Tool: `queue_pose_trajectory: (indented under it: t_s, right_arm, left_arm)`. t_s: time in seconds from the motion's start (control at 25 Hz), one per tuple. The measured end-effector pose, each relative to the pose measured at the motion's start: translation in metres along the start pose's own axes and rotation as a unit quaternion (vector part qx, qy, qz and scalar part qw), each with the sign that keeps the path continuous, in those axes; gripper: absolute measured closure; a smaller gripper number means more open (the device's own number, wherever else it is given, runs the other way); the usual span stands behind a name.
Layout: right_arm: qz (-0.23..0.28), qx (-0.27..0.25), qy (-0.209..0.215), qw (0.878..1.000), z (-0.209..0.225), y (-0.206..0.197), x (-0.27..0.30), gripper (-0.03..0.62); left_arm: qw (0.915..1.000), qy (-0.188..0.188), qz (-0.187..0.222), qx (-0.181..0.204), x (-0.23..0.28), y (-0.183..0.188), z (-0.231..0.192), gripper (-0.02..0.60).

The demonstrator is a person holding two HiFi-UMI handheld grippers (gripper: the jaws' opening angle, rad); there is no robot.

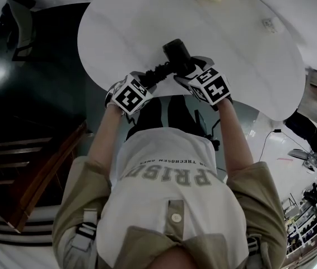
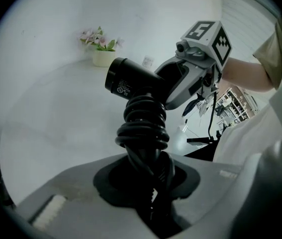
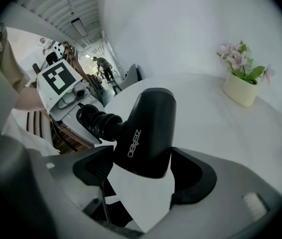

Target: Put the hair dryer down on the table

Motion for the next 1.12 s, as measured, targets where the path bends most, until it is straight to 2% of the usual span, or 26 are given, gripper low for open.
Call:
queue_pose_trajectory:
  t_s: [0.44, 1.12]
  right_arm:
    - [-0.017, 0.021, 0.002, 1.0, 0.003, -0.006, 0.013, 0.23]
    - [-0.043, 0.05, -0.008, 0.998, 0.007, -0.015, 0.029, 0.24]
  left_arm:
    - [0.9993, -0.033, 0.002, -0.015, 0.012, -0.008, -0.006, 0.46]
    - [0.9966, -0.071, -0.017, -0.038, 0.029, -0.018, -0.011, 0.46]
Point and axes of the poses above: the fingertips, and each gripper's own axes: x forward along the fingers, z to its right, y out of its top, the point moved 9 cm from there along -x, backward along the fingers, and after that the axes turned 13 degrees about x, right-handed, at the moved point
